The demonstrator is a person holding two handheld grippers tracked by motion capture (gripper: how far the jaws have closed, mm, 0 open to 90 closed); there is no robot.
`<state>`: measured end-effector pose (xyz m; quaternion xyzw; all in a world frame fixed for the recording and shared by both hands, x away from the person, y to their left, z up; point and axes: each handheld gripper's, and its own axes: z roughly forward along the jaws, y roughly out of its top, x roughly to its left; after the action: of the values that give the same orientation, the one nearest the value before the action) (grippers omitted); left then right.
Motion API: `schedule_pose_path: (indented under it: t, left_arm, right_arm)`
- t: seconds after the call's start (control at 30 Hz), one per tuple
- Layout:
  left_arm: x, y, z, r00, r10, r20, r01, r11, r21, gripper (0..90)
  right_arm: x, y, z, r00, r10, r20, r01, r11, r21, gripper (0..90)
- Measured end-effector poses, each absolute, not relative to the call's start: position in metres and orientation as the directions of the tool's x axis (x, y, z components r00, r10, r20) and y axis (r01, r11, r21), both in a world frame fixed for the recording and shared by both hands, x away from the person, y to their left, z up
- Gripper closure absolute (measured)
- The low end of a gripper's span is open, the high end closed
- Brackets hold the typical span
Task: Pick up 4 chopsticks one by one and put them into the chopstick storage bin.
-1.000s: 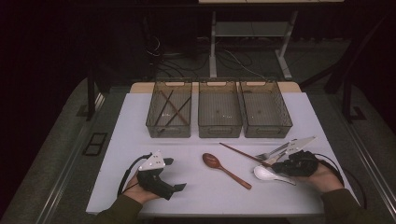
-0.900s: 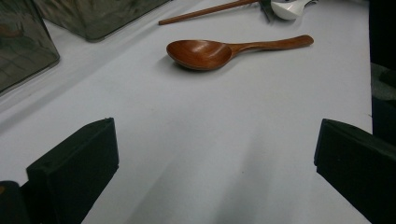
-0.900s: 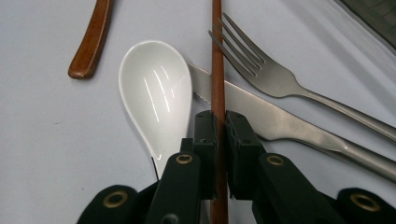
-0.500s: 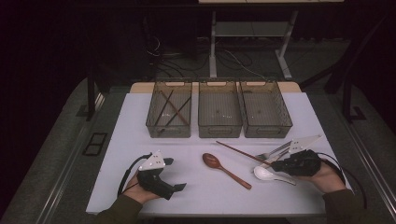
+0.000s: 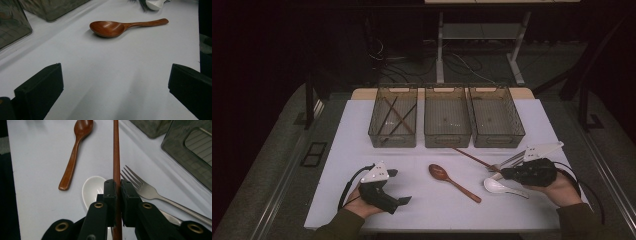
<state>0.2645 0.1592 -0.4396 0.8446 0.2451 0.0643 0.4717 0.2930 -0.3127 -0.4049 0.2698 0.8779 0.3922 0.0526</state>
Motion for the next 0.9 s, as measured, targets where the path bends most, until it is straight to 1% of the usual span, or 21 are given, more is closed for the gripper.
schedule_pose_path:
  t: [0.37, 0.6, 0.9]
  left_arm:
    - [0.265, 0.159, -0.44, 0.873, 0.473, -0.122, 0.352, -0.436, 0.828, 0.0]
    - [0.265, 0.16, -0.44, 0.871, 0.476, -0.124, 0.355, -0.435, 0.828, 0.0]
    - [0.265, 0.16, -0.44, 0.872, 0.474, -0.123, 0.353, -0.435, 0.829, 0.0]
  right_arm:
    - [0.298, -0.301, -0.395, -0.841, 0.525, 0.133, 0.43, 0.498, 0.753, 83.7]
    - [0.307, -0.29, -0.39, -0.825, 0.55, 0.129, 0.441, 0.484, 0.756, 83.7]
    - [0.319, -0.274, -0.387, -0.793, 0.592, 0.141, 0.48, 0.466, 0.743, 83.7]
